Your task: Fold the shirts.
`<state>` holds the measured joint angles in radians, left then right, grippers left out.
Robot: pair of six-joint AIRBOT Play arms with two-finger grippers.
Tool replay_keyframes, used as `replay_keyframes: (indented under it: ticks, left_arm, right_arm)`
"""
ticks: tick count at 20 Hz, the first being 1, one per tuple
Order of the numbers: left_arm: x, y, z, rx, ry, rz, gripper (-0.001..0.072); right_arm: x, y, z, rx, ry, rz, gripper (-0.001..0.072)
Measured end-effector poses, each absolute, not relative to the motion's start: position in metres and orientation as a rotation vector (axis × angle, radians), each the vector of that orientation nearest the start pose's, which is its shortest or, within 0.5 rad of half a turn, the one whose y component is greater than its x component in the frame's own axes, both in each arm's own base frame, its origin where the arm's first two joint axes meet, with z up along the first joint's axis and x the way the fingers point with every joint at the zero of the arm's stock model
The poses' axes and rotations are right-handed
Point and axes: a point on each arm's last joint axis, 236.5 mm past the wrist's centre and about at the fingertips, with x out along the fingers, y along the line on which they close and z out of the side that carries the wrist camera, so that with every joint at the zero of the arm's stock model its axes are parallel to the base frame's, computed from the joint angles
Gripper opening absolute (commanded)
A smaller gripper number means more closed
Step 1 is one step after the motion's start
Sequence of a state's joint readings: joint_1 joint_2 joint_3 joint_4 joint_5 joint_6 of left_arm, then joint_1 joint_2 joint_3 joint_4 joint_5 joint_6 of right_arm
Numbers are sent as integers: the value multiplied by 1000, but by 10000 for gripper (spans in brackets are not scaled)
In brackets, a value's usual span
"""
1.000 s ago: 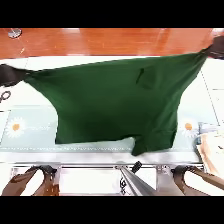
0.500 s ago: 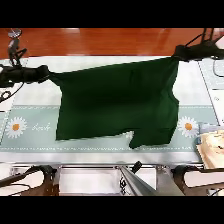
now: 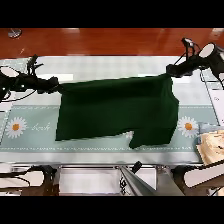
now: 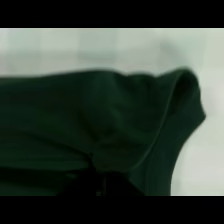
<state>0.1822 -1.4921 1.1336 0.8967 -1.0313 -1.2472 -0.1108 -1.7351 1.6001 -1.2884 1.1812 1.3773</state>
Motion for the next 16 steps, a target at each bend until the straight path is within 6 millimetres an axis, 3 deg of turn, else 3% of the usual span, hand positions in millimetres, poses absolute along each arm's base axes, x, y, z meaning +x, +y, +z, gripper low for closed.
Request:
replay_keyframes:
  ticks: [4,6,8,10,13,16]
  left_arm:
    - [410,-54,-46,-589,1313,-263,28]
    - [402,-53,-49,-610,1356,-241,79]
    - [397,-53,-52,-619,1385,-226,351]
    - [394,-52,-53,-628,1400,-219,453]
    - [385,-43,-52,-614,1438,-206,460]
    - [356,-19,-47,-546,1521,-180,461]
  right_arm:
    - [459,4,-39,158,1427,178,26]
    - [447,1,-42,154,1480,164,30]
    - [440,-2,-44,154,1512,149,295]
    - [436,-4,-44,142,1532,145,441]
    - [420,-10,-41,97,1586,166,455]
    - [393,-38,-32,84,1665,121,506]
